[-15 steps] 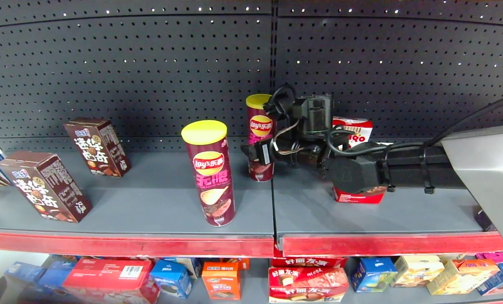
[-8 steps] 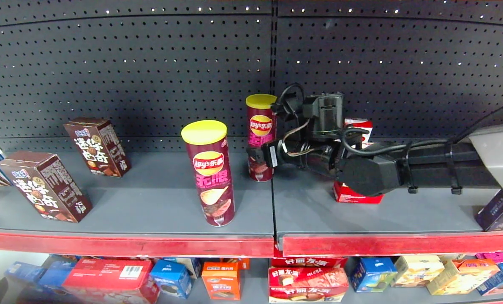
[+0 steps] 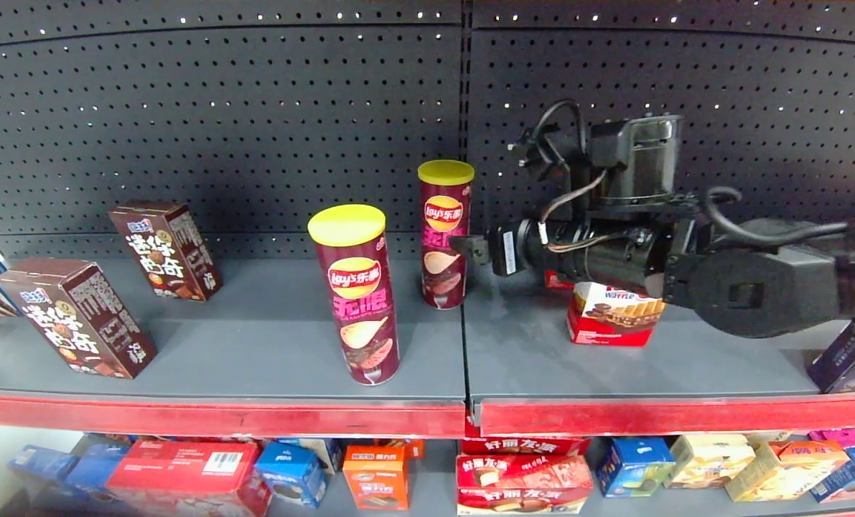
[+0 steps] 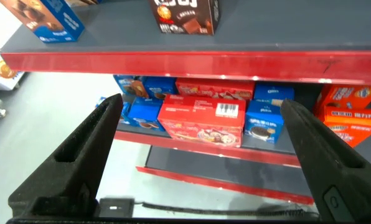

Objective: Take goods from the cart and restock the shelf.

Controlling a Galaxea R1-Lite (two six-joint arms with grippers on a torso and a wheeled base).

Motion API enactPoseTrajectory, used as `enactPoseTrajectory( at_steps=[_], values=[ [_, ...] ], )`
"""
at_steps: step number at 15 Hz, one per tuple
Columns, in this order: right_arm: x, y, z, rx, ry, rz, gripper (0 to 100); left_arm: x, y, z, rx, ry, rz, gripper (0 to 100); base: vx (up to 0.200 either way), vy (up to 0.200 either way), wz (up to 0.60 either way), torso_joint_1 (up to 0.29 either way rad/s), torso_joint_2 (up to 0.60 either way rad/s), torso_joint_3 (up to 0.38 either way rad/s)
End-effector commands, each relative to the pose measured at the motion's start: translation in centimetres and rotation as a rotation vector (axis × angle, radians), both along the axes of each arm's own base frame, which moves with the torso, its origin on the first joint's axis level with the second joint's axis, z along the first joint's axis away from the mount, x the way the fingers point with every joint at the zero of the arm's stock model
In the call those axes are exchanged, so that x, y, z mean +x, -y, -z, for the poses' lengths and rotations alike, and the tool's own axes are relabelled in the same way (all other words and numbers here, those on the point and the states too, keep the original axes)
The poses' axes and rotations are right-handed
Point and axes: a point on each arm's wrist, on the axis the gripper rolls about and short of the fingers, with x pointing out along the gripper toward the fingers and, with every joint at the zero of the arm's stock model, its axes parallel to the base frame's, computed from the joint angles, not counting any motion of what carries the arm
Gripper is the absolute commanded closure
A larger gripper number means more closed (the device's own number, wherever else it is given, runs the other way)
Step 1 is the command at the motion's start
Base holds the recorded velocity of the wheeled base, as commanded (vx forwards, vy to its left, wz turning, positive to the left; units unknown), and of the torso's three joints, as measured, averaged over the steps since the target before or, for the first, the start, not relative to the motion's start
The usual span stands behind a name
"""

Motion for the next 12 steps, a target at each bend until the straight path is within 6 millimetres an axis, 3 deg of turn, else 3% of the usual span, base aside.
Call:
enactPoseTrajectory(
  at_steps=[1, 4, 7, 9, 12],
  values=[
    [-3.8, 3.4, -3.6, 0.024, 0.024, 0.007, 0, 0.0, 0.0, 0.6, 0.000, -0.021, 0.001, 0, 0.000, 0.000, 0.00, 0.000, 0.00, 0.000],
    [-7.5, 6.0, -5.7, 0.046, -0.047, 0.012, 0, 0.0, 0.0, 1.1, -0.001, -0.042, 0.003, 0, 0.000, 0.000, 0.00, 0.000, 0.00, 0.000],
    [-10.2, 7.5, -5.6, 0.001, -0.116, 0.000, 0, 0.0, 0.0, 1.2, -0.002, -0.044, 0.003, 0, 0.000, 0.000, 0.00, 0.000, 0.00, 0.000],
    [-9.3, 7.0, -4.8, -0.015, -0.130, 0.026, 0, 0.1, 0.0, 1.3, -0.001, -0.053, 0.003, 0, 0.000, 0.000, 0.00, 0.000, 0.00, 0.000],
    [-4.9, 4.6, -3.4, -0.001, -0.116, 0.053, 0, 0.2, 0.0, 1.7, -0.001, -0.069, 0.003, 0, 0.000, 0.000, 0.00, 0.000, 0.00, 0.000]
  ],
)
